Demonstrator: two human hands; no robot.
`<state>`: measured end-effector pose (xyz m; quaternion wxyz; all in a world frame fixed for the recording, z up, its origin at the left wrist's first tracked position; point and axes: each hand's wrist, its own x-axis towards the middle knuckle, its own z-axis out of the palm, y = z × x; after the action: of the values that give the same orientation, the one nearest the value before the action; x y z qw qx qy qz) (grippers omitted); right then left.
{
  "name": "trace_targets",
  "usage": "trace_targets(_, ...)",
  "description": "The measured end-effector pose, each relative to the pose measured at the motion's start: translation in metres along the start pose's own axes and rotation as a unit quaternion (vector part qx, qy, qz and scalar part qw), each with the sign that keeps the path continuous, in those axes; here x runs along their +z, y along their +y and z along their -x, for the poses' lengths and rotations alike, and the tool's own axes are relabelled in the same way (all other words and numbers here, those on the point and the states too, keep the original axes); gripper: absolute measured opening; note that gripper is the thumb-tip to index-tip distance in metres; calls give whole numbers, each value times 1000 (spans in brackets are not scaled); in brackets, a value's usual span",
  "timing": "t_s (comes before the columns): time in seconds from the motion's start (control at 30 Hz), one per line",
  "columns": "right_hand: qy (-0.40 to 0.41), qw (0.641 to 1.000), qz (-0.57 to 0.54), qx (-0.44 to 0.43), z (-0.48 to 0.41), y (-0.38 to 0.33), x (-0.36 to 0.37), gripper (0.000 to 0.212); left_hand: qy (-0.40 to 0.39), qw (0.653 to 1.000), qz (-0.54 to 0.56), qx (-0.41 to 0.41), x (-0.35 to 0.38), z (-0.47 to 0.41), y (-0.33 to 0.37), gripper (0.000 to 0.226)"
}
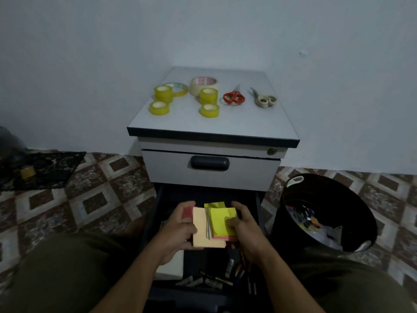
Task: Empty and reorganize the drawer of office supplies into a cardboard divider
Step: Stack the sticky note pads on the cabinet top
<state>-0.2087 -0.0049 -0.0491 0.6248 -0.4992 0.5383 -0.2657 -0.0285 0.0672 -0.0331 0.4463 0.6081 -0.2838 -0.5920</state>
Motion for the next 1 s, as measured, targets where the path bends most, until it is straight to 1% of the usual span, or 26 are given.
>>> trace_targets(0.13, -11, 998, 6, -60, 22, -52, -17, 37, 5, 996, -23, 83, 10, 22, 43, 49)
trace_targets(0.23, -1, 995, -1, -97, 41, -92, -31, 36, -9, 990, -32, 137, 22, 37, 84, 40)
trace_targets(0.37, 33, 990, -10, -138, 50, -147, -51, 34, 0, 980, -47, 194, 45, 44, 142, 37)
trace_targets(0.47, 84, 982, -1, -169, 37, -190, -73, 34, 48, 965, -109, 235, 59, 28, 186, 38)
trace_targets(0.57, 144, 972, 25, -181, 17, -229, -98, 34, 96, 958, -143, 230, 67, -1, 226, 37)
trace_targets(0.63, 166, 970, 56, -169, -1, -247, -115, 35, 104, 957, -162, 218, 72, -22, 244, 35)
trace_targets(0.8, 168, 968, 155, -102, -41, -264, -131, 40, 112, 957, -199, 178, 85, -61, 270, 36)
trace_targets(0.9, 164, 962, 196, -102, -55, -265, -127, 44, 117, 949, -238, 170, 93, -72, 274, 37)
trace_targets(0.93, 168, 958, 206, -109, -58, -264, -125, 44, 122, 940, -264, 177, 94, -72, 276, 35)
trace_targets(1.0, 189, 946, 229, -131, -64, -262, -121, 36, 146, 904, -351, 198, 96, -70, 279, 33)
